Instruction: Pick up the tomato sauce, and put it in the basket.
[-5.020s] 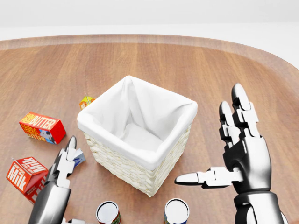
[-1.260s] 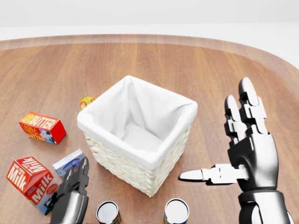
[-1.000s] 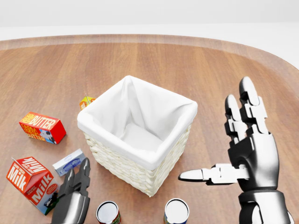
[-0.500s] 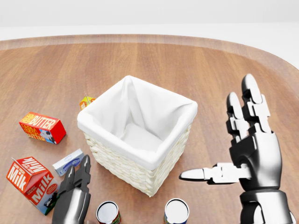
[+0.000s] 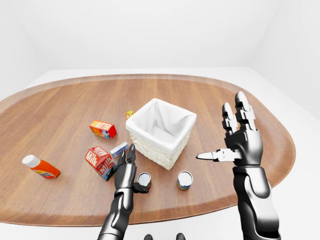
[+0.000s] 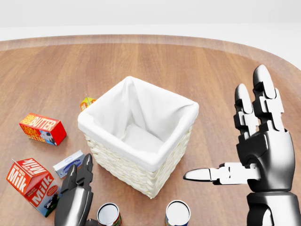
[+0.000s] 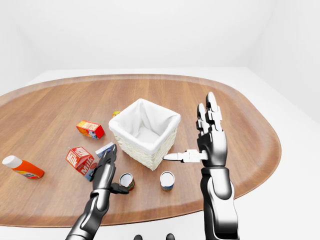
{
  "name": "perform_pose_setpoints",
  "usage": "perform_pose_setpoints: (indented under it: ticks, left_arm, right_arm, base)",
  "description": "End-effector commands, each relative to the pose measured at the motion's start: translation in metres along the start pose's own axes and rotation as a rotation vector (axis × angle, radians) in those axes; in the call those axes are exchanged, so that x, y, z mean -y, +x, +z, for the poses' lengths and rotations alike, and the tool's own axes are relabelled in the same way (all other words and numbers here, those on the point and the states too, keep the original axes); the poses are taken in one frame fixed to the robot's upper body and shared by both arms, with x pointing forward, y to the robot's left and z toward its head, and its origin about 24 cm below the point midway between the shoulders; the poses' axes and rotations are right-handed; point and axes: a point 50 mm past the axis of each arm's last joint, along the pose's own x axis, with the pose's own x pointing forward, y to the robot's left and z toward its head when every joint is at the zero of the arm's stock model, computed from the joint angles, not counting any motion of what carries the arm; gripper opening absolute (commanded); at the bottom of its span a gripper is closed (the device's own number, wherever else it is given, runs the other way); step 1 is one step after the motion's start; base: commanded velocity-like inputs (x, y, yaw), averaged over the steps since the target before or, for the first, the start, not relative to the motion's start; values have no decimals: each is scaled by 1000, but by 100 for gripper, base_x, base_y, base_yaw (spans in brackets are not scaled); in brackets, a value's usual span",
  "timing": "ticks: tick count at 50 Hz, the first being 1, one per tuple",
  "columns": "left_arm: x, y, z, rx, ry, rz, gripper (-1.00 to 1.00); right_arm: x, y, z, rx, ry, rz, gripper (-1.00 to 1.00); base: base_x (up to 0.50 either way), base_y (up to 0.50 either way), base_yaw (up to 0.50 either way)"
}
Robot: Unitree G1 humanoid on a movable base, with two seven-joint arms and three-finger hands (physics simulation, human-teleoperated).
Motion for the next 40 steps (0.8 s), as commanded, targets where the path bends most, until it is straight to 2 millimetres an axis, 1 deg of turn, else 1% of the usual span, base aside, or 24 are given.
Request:
perform_pose_setpoints:
  ticks: [1, 24, 40]
  left_arm:
    - [1, 0, 2, 8, 0, -1, 100]
    - [10, -2, 2, 7, 22, -9, 100]
    - [15, -10, 6, 26, 30, -29, 100]
  right_arm:
    - [0, -1, 5, 22, 4, 0, 100]
    - [-1, -1, 17, 75, 11, 1, 100]
    - [-1, -1, 21, 92, 14, -1, 100]
  base:
    - [0, 0, 0]
    - [0, 0, 0]
    - [0, 0, 0]
